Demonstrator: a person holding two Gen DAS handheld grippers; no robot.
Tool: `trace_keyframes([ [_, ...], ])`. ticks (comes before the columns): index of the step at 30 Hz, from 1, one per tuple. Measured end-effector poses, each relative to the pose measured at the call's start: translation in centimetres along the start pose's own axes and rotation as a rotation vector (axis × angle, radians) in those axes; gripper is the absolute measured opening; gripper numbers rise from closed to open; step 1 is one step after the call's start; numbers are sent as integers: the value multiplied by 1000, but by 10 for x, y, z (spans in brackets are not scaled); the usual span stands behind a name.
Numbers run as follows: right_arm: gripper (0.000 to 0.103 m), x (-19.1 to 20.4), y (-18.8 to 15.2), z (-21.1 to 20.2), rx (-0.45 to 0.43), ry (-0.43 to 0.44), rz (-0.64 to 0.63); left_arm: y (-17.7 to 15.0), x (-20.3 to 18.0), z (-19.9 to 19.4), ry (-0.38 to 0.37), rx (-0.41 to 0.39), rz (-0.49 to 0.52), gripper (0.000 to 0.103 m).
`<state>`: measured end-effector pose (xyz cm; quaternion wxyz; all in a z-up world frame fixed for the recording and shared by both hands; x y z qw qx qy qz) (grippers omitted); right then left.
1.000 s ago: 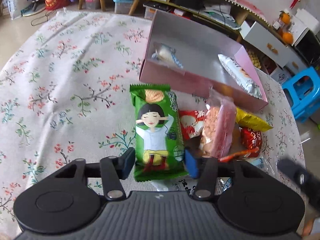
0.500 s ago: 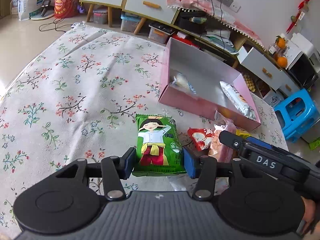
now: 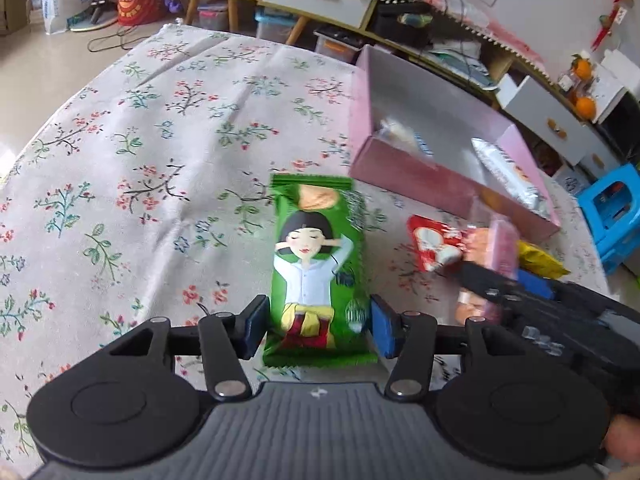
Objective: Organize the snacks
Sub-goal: 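Grasp the green cartoon-girl packet with the left gripper while the right grasps the pink packet, then carry both packets into the pink box and open both grippers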
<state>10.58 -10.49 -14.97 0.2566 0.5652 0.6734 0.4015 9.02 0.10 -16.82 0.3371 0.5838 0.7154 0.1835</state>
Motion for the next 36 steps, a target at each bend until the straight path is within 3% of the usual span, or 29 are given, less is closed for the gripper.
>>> trace_keyframes([
  [6,31,-10,21,-23,-69,42,98,5,-4,-7,-8,-29,18,44],
  [10,31,-14,38,-38,-109,63,126,19,-12,-27,-67,-62,-17,44],
  [15,31,-29,63,-55,-166,90,207,45,-24,-58,-128,-167,-39,44],
  [19,31,-52,75,-61,-195,59,262,60,-37,-63,-175,-192,-35,44],
  [25,31,-89,94,-58,-223,-4,341,86,-53,-49,-216,-219,-59,44],
  [30,31,-86,127,-25,-216,-2,285,103,-95,-15,-251,-202,-21,44],
  [33,32,-87,135,5,-165,-2,293,108,-108,17,-172,-213,47,44],
  [36,32,-87,126,35,-77,-31,257,104,-105,45,-144,-185,36,44],
])
Point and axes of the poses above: each gripper's, at about its wrist camera, not at the fingertips, and z roughly the way its jaws point, x to its left, y to its top, the point moved 8 cm from there along z, roughly the way its jaws point, and after that the axes turned 11 degrees about -x, right-handed, at the moved point
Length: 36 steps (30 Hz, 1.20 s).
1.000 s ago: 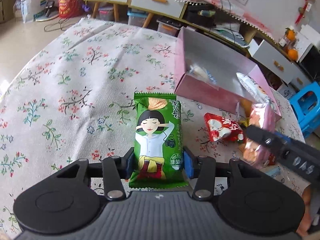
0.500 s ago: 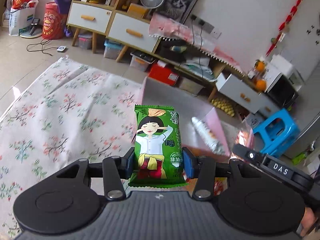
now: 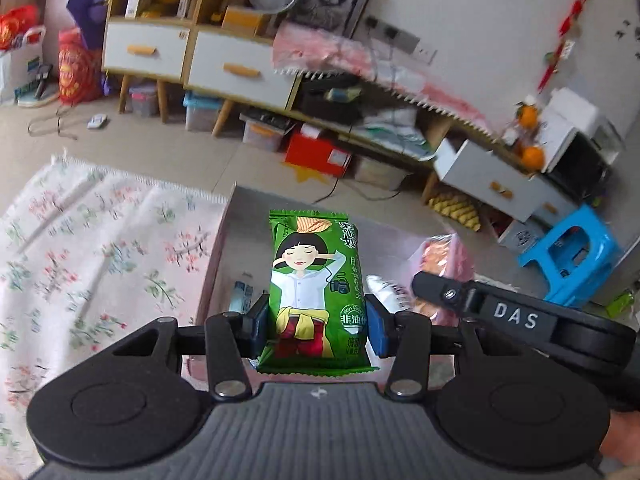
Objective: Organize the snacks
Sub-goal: 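Carry both packets into the pink box and open both grippers, then move both grippers back to the snack pile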
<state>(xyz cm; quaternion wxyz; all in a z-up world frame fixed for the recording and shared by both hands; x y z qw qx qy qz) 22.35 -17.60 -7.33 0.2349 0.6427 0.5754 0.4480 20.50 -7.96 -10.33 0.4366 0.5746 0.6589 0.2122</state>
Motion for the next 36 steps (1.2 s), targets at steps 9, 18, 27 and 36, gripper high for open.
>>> trace_keyframes([
  [9,36,-8,-37,36,134,-84,-48,-16,9,17,73,22,99,48],
  [18,68,-36,-28,-20,58,-80,83,-1,34,-40,64,-23,34,77],
  [27,88,-35,-26,-130,-50,-34,244,-20,49,-121,173,-45,38,90],
  [36,98,-46,-83,-167,-46,-175,164,-61,52,-137,56,114,-62,84],
])
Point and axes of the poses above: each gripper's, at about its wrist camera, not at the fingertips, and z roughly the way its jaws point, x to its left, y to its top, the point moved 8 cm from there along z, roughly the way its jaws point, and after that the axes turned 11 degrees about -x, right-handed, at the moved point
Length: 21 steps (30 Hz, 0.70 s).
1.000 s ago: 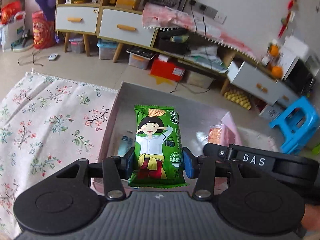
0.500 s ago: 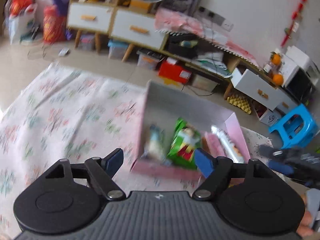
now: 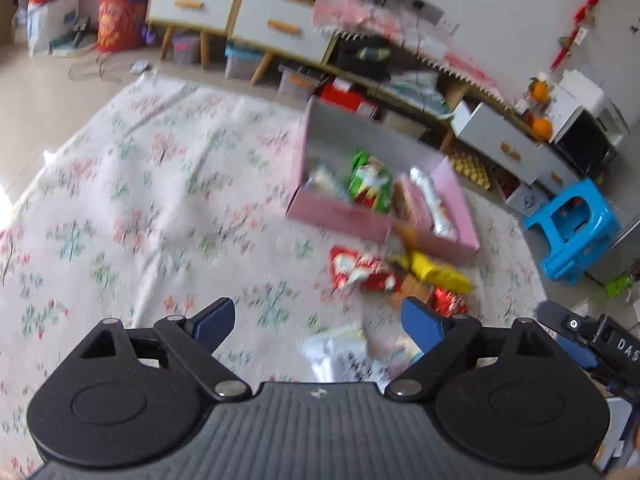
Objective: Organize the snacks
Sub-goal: 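Move both grippers back to the snack pile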
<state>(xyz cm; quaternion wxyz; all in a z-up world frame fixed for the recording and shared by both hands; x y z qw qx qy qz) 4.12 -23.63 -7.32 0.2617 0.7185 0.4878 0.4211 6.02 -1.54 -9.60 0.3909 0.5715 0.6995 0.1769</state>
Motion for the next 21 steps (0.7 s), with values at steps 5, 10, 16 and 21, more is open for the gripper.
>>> trace_keyframes([
  [5,98,-22,-15,1,17,-32,64,-10,7,-7,-7,-31,-22,84],
  [10,98,-21,-33,13,100,-17,111,-33,-7,5,-43,42,29,78],
  [16,97,-23,-47,9,123,-9,116,-49,-19,15,-95,94,58,66],
  [21,96,-28,-58,13,152,-15,117,-54,-21,20,-82,93,89,59],
])
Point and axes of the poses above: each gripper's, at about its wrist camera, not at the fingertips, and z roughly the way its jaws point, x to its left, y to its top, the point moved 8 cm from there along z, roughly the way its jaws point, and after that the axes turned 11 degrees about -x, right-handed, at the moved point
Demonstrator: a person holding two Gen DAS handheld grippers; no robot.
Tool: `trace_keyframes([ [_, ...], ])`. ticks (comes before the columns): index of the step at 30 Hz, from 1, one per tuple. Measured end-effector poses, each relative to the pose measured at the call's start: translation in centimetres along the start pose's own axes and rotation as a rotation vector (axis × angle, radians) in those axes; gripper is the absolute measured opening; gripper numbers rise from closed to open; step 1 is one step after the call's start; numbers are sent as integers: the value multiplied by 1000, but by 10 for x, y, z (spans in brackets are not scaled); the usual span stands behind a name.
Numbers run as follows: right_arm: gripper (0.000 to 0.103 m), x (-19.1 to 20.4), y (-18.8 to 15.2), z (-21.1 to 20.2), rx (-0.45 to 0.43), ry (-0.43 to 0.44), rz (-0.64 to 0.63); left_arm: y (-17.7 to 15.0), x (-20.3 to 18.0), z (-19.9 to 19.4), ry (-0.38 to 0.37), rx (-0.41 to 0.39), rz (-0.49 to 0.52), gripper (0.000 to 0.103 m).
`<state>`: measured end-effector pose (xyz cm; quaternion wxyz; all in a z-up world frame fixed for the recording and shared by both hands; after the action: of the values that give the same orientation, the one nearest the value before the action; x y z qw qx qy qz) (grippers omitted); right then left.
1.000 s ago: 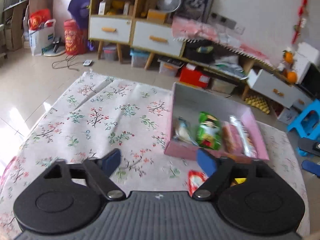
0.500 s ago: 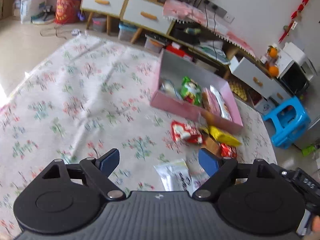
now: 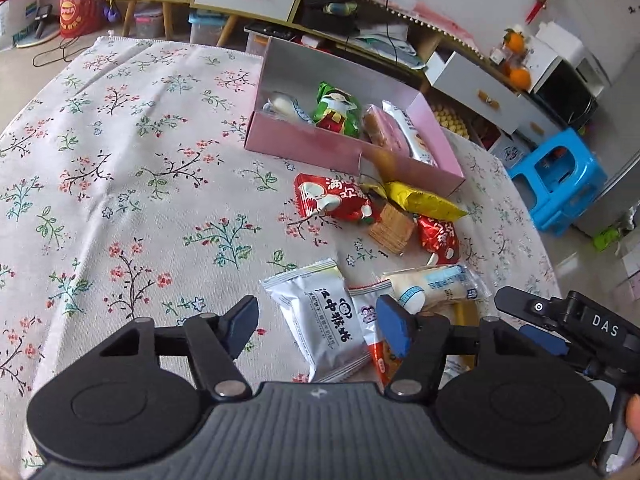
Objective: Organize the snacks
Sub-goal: 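Move both grippers back to the snack pile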
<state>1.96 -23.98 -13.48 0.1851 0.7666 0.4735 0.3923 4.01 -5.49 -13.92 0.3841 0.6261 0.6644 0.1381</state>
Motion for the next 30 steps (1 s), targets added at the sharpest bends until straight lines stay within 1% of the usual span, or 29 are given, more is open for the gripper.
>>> trace_keyframes([
  [3,94,-1,-3,1,-6,0,-15,-5,2,5,-4,26,-15,51],
  [4,92,-1,-3,2,-7,-7,-22,-6,4,6,-3,33,-22,47],
  [5,90,-1,-4,3,-6,-8,-23,-7,5,7,-1,37,-28,47],
  [7,85,-3,-4,4,-3,1,-14,-7,8,7,8,37,-34,46],
  [9,81,-4,-5,4,-1,1,-6,-7,9,7,8,41,-36,46],
  [16,81,-5,-10,10,20,0,8,-8,5,8,3,52,-26,47],
  [22,81,-8,-14,14,32,0,26,-8,-4,8,-23,39,-5,48],
  [26,81,-4,-18,17,38,-1,7,-14,-1,20,-22,83,-50,47],
  [29,80,-2,-21,20,35,-5,-10,-19,-5,26,-6,90,-14,47],
  [30,76,0,-23,21,40,-1,-12,-20,-6,28,-3,93,-6,47],
])
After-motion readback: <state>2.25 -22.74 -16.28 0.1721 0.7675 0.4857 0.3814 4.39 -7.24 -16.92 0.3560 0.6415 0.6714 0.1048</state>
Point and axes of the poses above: each gripper's, at about its wrist camera, not at the fingertips, and z roughly the way its jaws point, x to its left, y to its top, the point moved 8 cm from there along z, roughly the way its jaws point, and after that the axes turned 11 degrees about -x, right-handed, at the moved point
